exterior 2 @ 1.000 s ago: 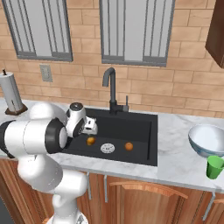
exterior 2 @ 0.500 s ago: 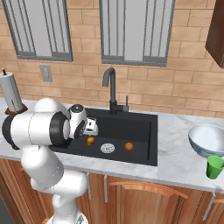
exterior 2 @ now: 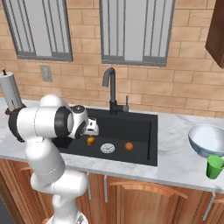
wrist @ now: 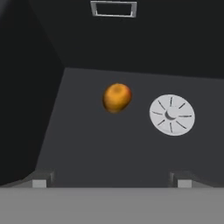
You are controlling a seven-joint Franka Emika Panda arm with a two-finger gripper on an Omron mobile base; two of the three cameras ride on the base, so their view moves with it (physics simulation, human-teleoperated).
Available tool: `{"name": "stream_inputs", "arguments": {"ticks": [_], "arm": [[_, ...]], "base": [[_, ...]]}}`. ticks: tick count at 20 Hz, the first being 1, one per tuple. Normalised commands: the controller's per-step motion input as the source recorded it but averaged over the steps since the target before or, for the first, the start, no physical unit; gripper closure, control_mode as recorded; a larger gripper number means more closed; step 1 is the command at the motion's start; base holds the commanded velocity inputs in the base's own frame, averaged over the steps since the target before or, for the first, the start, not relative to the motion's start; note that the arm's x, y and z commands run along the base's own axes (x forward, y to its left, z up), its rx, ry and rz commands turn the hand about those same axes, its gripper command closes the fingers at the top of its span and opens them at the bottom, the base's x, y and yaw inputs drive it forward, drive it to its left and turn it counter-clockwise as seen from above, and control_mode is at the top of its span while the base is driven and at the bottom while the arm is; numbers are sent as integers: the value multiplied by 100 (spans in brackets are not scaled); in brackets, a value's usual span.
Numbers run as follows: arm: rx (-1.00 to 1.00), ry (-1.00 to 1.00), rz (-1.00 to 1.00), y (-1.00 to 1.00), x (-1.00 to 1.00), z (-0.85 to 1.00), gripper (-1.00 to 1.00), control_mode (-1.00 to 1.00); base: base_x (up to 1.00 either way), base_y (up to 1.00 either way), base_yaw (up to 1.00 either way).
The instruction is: Remove the mango and tangerine from the sink. Then move the bowl and cup from the counter to the sink for washing.
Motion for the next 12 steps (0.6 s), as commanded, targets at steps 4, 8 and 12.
{"name": "stream_inputs", "arguments": {"ticks": [4, 8, 12], "arm": [[0, 0, 5, -2, 12, -14, -100, -100], [0, 0, 4, 0, 14, -13, -100, -100], [0, 0, 1, 0, 16, -11, -100, -100]], "base": [[0, 0, 0], [0, 0, 0], [0, 0, 0]]}}
